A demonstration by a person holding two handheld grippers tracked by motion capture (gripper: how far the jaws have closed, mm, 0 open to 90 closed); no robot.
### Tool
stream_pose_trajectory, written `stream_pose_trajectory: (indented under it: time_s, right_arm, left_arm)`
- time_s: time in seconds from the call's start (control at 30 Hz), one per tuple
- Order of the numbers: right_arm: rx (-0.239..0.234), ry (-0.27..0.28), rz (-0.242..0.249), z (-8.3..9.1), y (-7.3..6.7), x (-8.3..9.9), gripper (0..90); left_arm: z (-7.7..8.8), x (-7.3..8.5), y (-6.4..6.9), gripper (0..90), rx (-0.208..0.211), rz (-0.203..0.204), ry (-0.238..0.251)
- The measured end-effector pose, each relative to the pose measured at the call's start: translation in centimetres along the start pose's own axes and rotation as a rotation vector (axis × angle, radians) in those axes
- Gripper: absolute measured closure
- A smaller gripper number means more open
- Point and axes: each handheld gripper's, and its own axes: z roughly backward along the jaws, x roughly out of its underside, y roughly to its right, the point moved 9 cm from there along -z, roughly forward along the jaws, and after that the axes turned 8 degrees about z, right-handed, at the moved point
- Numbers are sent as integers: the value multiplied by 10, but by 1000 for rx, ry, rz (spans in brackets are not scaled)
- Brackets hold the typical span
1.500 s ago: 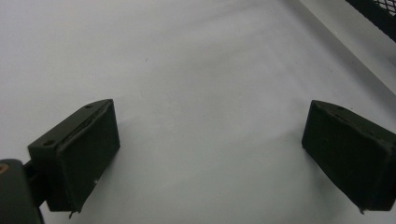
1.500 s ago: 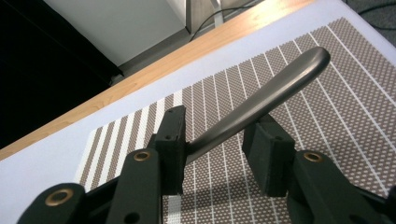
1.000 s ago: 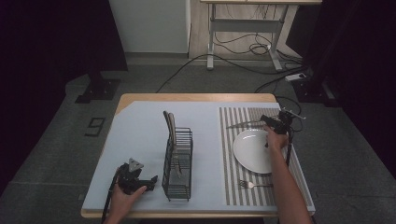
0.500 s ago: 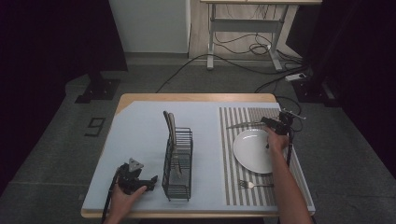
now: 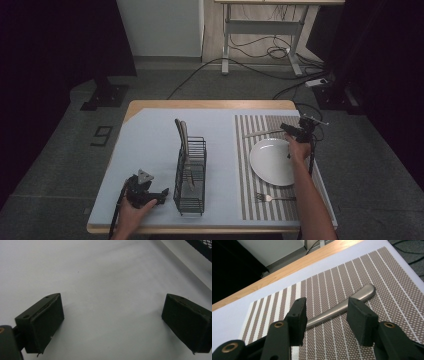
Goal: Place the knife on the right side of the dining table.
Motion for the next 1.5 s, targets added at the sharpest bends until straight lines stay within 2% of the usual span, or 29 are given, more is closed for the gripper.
stream_pose_trajectory:
  time_s: [0.2, 0.43, 0.63, 0.77, 0.93, 1.0, 1.03, 1.07, 1.13, 1.5]
  right_arm:
    - [-7, -13, 49, -2, -6, -2, 493]
    - [22, -32, 162, -8, -10, -8, 487]
    - [18, -111, 199, -24, -11, -3, 470]
    - [21, -118, 246, -32, -14, -2, 471]
    - [34, -171, 285, -40, -17, 0, 468]
    - [40, -173, 315, -43, -20, -2, 473]
    - [44, -178, 319, -44, -20, -2, 472]
    - [55, -208, 317, -46, -20, 1, 469]
    - [63, -208, 327, -47, -20, 1, 475]
    - [85, -223, 289, -46, -13, 1, 473]
  left_arm:
    - [0, 0, 0, 37, 0, 0, 0]
    - [0, 0, 0, 37, 0, 0, 0]
    - [0, 0, 0, 37, 1, 0, 0]
    - [0, 0, 0, 37, 1, 1, 0]
    - [0, 0, 0, 36, 1, 1, 0]
    - [0, 0, 0, 36, 2, 1, -1]
    - [0, 0, 0, 36, 2, 1, 0]
    - [0, 0, 0, 37, 1, 0, 0]
    - [0, 0, 0, 37, 2, 1, -1]
    - [0, 0, 0, 37, 1, 1, 0]
